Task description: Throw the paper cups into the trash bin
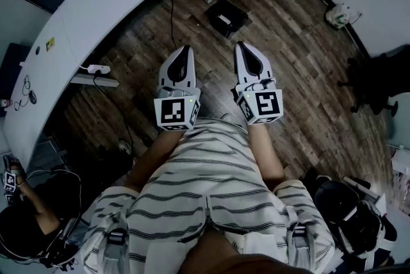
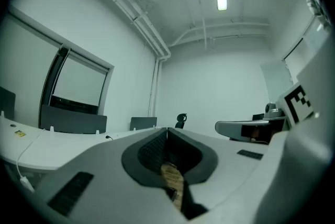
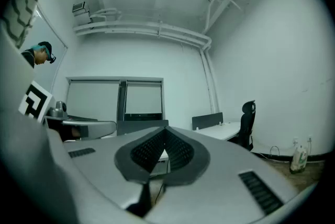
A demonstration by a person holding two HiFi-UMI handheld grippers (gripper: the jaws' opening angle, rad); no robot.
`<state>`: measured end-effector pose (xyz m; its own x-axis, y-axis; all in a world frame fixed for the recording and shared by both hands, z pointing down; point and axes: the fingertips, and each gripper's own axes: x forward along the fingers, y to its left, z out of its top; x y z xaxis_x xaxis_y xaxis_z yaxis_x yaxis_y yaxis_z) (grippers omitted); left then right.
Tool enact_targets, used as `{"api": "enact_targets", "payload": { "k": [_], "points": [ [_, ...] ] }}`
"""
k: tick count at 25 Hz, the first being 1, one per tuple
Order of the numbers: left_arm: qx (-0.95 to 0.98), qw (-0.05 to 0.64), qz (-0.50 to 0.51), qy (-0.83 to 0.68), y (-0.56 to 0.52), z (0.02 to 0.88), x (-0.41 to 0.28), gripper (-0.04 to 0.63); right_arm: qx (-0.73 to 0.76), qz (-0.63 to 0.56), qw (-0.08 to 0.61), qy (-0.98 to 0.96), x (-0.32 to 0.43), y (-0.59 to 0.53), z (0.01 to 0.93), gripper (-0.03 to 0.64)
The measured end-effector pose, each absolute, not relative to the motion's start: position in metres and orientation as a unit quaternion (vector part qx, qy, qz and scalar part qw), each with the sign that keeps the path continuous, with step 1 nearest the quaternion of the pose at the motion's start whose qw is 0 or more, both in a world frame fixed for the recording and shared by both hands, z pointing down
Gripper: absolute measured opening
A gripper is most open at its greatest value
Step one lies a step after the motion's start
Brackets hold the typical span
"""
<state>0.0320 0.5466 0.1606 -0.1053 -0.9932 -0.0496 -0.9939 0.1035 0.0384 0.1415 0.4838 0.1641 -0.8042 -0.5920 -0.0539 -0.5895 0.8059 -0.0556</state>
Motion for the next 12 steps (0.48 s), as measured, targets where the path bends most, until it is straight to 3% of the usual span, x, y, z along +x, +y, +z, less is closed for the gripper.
{"api": "enact_targets", "payload": {
  "k": [12],
  "points": [
    [-0.682,-0.006,0.031,0.731,0.537,0.173,0.073,0.025,-0.261,-0.024,0.046,0.964,0.170,0.477,0.175,0.017]
  ]
}}
